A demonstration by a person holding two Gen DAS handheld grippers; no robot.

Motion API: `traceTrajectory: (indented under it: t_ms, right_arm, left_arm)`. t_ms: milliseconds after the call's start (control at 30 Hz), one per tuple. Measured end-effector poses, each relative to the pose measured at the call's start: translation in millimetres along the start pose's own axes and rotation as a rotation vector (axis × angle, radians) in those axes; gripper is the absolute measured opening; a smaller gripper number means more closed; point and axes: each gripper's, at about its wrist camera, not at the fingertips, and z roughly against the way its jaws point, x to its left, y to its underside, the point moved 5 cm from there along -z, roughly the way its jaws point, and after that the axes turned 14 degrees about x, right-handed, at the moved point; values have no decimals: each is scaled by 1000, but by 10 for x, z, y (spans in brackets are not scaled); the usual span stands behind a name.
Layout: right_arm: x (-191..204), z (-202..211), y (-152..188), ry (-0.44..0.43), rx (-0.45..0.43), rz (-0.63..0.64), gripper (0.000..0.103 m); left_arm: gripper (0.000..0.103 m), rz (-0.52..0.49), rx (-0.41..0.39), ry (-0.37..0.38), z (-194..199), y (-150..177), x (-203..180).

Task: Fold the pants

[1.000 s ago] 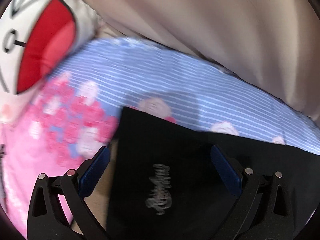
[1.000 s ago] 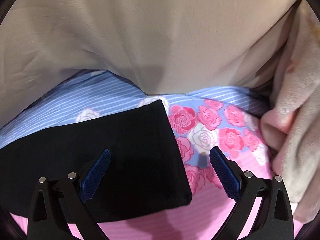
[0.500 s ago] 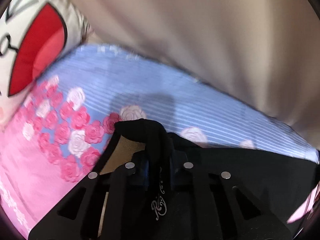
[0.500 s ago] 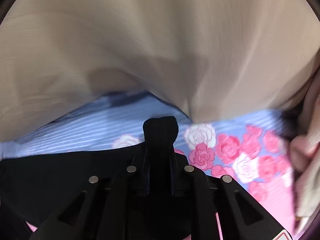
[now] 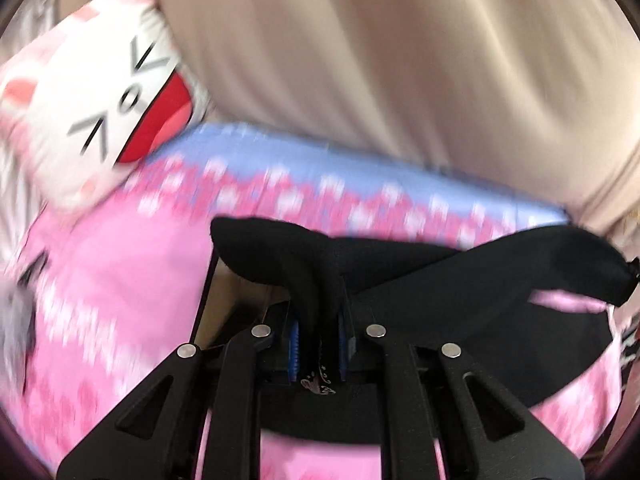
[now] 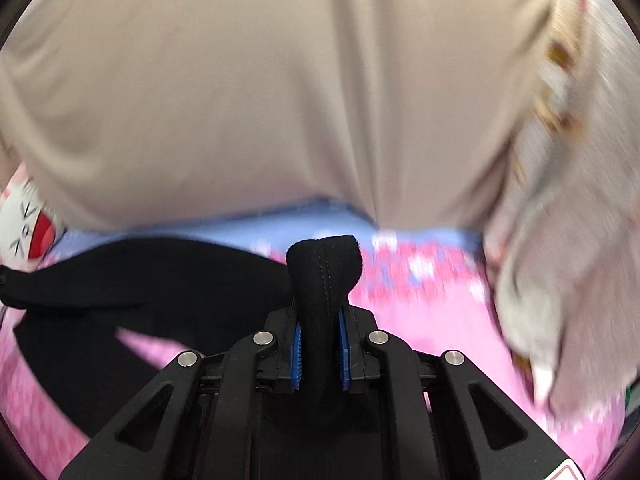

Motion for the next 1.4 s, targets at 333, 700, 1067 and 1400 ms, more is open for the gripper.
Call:
traceTrajectory:
  t_ms: [333,700,1067,1400]
  right_arm:
    - [-299,-284,1401,-55,189,-143,37]
    - [-84,252,1486,-109,69,-220,55]
    - [975,280,1439,-201,81,-95,57]
    - [1456,214,1490,-211,67,-45,57]
  left_arm:
    - [41,187,106,102,-471,855,485]
    - [93,427,101,355,-184,932,707]
    - [12,741,339,800,-706,961,580]
    - [13,358,203,411,-325,534,536]
